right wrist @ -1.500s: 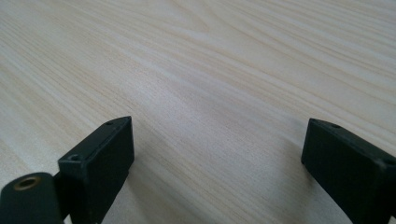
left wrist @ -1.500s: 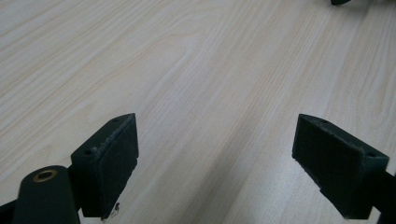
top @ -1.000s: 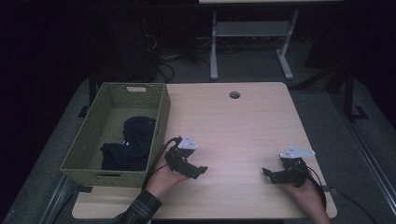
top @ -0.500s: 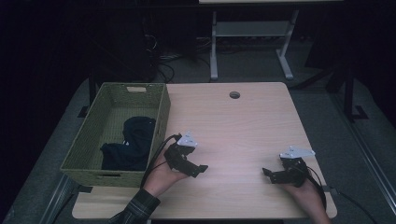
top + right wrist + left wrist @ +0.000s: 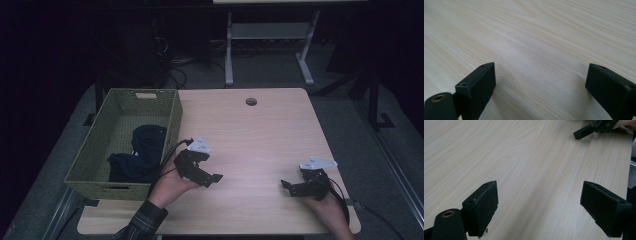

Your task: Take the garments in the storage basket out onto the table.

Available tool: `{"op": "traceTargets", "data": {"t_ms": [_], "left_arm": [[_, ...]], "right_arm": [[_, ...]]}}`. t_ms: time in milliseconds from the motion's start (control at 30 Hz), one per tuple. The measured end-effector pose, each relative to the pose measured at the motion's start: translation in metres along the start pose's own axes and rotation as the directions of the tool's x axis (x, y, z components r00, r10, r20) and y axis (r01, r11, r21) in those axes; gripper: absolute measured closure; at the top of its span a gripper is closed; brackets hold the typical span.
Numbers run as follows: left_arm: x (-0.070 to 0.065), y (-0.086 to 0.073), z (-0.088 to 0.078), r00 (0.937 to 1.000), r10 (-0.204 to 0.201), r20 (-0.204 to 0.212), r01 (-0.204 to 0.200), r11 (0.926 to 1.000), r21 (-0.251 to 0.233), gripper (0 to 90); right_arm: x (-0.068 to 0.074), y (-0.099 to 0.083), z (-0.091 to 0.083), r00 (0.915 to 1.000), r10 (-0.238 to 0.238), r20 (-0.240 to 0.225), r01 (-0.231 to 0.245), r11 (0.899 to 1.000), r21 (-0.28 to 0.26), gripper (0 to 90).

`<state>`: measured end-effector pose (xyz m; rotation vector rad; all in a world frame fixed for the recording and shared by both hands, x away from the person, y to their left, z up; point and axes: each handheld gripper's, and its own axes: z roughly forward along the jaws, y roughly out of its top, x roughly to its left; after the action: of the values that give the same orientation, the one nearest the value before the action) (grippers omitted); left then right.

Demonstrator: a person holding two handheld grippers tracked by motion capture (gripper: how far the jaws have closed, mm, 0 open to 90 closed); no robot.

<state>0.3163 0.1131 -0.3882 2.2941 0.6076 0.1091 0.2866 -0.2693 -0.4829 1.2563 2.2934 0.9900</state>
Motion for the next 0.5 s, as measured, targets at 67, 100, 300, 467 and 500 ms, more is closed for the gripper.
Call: {"op": "traceTargets", "data": {"t_ms": [67,100,300,467,500], "left_arm": [[0.0,0.001,-0.001,1.0,-0.009,0.003,0.009,1.0,0.004,14.3],[0.0,0.002,-0.002,1.0,-0.001,0.004,0.001,0.9999,0.013,14.3],[0.002,0.005,-0.005,1.0,-0.002,0.006,0.002,0.9999,0.012,14.3],[0.003,0.01,-0.009,1.0,0.0,0.008,0.0,0.9999,0.015,14.3],[0.003,0.011,-0.01,0.9999,-0.004,0.011,0.004,0.9999,0.011,14.2]], "right_arm": [[0.0,0.0,0.0,1.0,0.0,0.0,0.0,1.0,0.0,9.0],[0.0,0.0,0.0,1.0,-0.001,0.0,0.001,1.0,0.0,9.0],[0.0,0.0,0.0,1.0,0.0,0.0,0.0,1.0,0.0,9.0],[0.0,0.0,0.0,1.0,0.0,0.0,0.0,1.0,0.0,9.0],[0.0,0.0,0.0,1.0,0.0,0.0,0.0,1.0,0.0,9.0]]}}
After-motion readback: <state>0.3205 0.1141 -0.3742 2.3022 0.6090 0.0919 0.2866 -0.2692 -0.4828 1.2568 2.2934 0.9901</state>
